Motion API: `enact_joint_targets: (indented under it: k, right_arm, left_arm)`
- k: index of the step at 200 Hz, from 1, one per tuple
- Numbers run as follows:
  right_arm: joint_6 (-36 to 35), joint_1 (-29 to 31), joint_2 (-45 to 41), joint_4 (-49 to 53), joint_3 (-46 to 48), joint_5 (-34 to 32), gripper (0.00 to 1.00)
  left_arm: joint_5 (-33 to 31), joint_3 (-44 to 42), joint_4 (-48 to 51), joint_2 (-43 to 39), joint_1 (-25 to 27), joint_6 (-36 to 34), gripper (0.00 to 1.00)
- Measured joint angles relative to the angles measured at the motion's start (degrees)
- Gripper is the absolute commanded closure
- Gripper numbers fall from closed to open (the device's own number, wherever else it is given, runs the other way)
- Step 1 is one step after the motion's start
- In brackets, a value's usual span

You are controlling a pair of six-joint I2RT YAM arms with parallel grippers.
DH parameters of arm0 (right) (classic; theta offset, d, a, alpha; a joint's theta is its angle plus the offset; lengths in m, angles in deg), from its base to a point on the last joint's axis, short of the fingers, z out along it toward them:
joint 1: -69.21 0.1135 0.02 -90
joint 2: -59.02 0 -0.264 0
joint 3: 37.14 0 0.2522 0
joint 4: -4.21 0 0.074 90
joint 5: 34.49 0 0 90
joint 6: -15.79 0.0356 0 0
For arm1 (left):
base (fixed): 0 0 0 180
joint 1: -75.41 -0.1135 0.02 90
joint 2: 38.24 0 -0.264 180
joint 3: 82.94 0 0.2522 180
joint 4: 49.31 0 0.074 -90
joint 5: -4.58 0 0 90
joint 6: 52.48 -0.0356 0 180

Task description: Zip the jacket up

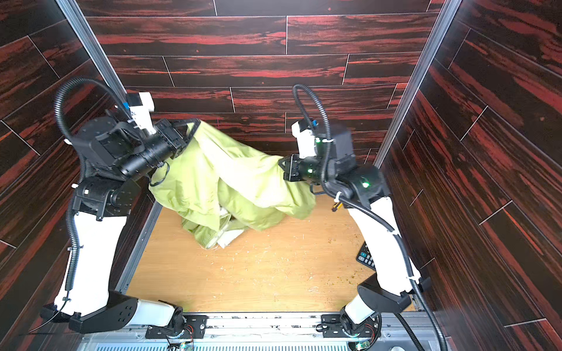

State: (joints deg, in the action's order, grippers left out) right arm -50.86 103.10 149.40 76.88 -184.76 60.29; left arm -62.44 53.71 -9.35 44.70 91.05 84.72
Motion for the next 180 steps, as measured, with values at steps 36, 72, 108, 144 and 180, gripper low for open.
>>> enact_joint_targets:
  k: [36,72,108,144,180]
  right_arm:
    - [2.38,-6.45,-2.40,2.43,-2.23,3.98,1.00]
    - [4.24,-13.31,-0.31,4.17,3.26,8.35,1.00]
    - [5.11,-17.00,12.33,6.25,5.79,9.97,1.00]
    - [8.50,-20.46,30.93,10.23,-1.40,7.15,0.73]
    - [9.88,-26.18,39.60,15.21,-13.97,4.15,0.39]
  left_arm:
    - [-1.44,4.85,5.31,2.38,0.94,0.85,1.00]
    - [-2.56,2.89,10.91,8.35,1.31,1.22,1.00]
    - [-6.01,0.79,12.37,21.68,1.14,0.92,0.74]
    - [-13.20,11.63,18.64,41.81,0.02,-0.15,0.41]
    - [-18.18,20.24,27.63,48.92,-0.92,-2.16,0.34]
